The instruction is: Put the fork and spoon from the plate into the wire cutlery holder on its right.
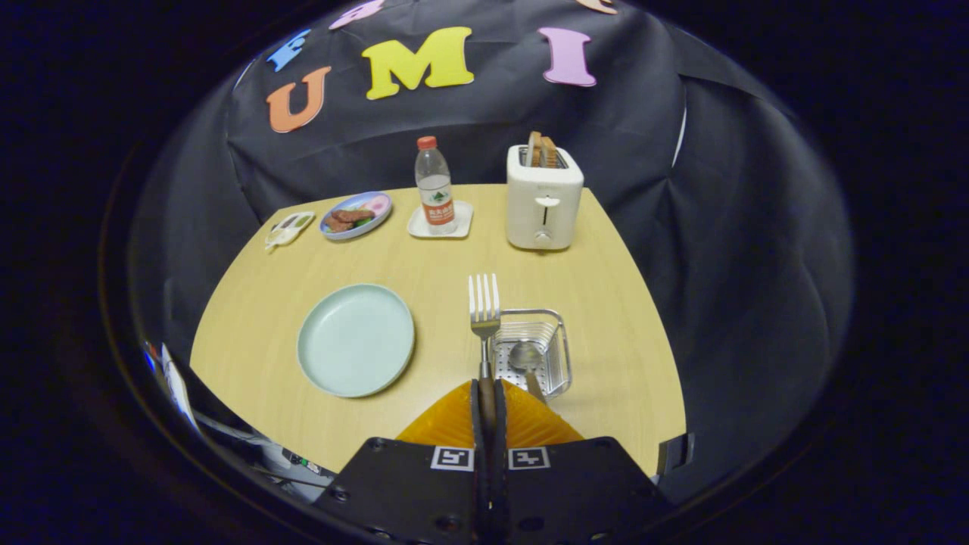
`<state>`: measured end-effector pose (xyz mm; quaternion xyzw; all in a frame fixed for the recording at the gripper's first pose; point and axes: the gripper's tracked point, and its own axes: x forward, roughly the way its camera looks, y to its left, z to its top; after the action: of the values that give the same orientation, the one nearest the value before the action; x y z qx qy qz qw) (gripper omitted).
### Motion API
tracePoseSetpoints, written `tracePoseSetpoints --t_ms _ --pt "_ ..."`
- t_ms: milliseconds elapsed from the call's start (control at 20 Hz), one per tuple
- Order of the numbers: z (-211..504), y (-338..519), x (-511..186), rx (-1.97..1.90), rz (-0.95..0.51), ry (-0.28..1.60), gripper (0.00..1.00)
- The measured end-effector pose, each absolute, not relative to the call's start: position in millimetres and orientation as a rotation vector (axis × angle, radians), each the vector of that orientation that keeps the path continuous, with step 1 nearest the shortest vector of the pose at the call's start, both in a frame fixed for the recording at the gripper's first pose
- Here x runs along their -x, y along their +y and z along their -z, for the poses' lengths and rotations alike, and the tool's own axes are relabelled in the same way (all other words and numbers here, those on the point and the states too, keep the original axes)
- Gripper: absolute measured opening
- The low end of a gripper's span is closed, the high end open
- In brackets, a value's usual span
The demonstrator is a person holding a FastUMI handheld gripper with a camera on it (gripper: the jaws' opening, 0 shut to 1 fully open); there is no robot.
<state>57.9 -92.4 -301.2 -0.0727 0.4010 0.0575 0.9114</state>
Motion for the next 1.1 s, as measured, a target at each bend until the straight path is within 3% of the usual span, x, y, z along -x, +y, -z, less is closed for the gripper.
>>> tracePoseSetpoints --t_ms 300,750,1100 --pt "297.1 -113.9 -55.0 0.135 -0.107 0.885 0.02" --pt "280.1 -107.1 -43.2 -0.037 -0.118 1.121 0.03" --pt "280.2 -106.1 -47.4 -0.040 -0.044 1.212 0.03"
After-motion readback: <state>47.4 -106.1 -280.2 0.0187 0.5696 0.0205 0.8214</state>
